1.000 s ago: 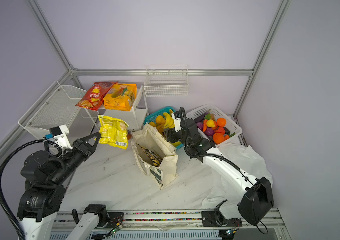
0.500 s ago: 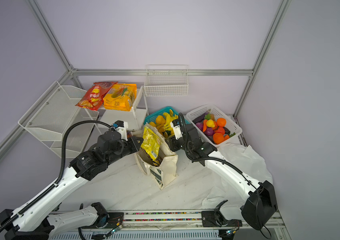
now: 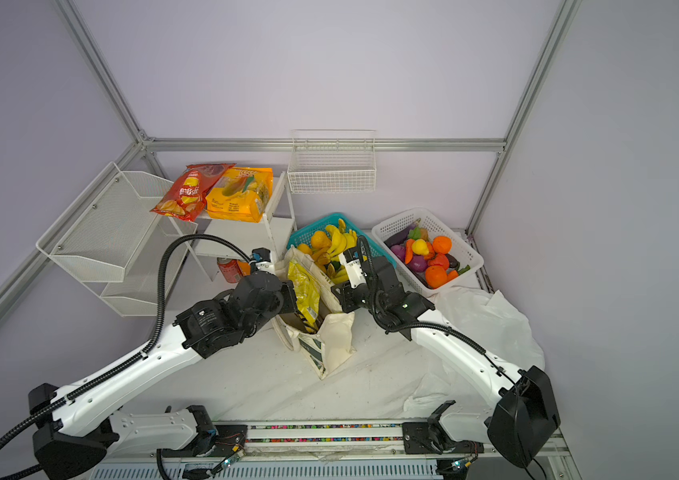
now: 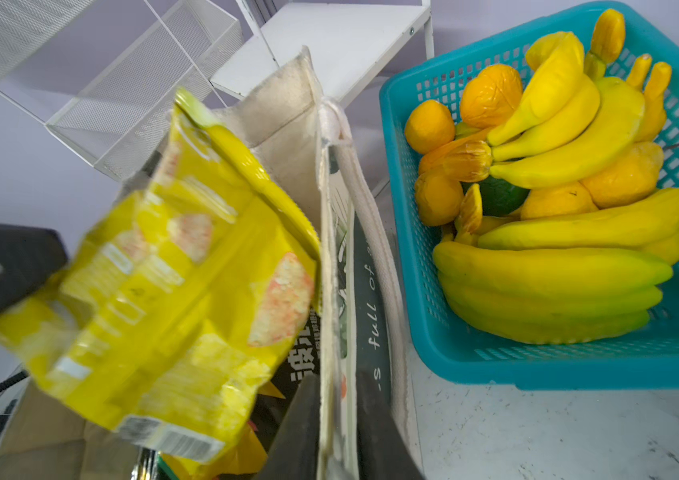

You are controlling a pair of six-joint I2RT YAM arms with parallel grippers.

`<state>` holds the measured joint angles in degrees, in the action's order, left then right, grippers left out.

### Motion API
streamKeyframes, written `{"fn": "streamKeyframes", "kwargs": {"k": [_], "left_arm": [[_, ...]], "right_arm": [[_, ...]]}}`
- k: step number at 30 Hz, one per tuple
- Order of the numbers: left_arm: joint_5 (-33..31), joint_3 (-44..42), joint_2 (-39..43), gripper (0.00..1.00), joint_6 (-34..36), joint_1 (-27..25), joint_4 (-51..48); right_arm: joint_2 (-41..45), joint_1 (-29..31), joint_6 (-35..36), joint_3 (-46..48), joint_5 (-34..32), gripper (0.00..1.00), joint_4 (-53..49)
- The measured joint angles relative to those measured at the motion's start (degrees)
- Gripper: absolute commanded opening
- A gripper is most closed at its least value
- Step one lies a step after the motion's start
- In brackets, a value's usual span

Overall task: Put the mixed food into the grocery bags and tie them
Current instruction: 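Lower the yellow chip bag into the tote and open the left gripper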

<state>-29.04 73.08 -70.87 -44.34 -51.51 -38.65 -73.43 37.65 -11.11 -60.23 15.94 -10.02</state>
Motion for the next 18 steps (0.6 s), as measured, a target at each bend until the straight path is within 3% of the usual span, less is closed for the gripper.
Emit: {"fn": "streamKeyframes", "kwargs": {"k": [2,6,9,14,18], "left_arm": [[0.2,0.07,-2.03,0.0,0.07,-1.03,-0.02],[1.79,0.07,-4.09,0.34,0.74,-2.05,0.39],[2.82,0.07,-4.2,0.47,1.95,-2.14,1.81],[4.96,-0.22,-2.27,0.58,4.57,-0.39,3.93],[6.99,-0.68,3.89,0.63,7.56,3.48,4.9]], "right_arm": [[0.46,0.02,-0.92,0.52,0.11,0.12,1.51],[0.81,0.02,-2.91,1.79,0.31,0.1,4.46],[0.81,0.02,-4.02,2.64,0.42,0.08,6.08],[0.81,0.02,-4.81,2.97,0.22,0.06,7.41],[0.81,0.02,-5.57,3.37,0.2,0.05,8.35]]}}
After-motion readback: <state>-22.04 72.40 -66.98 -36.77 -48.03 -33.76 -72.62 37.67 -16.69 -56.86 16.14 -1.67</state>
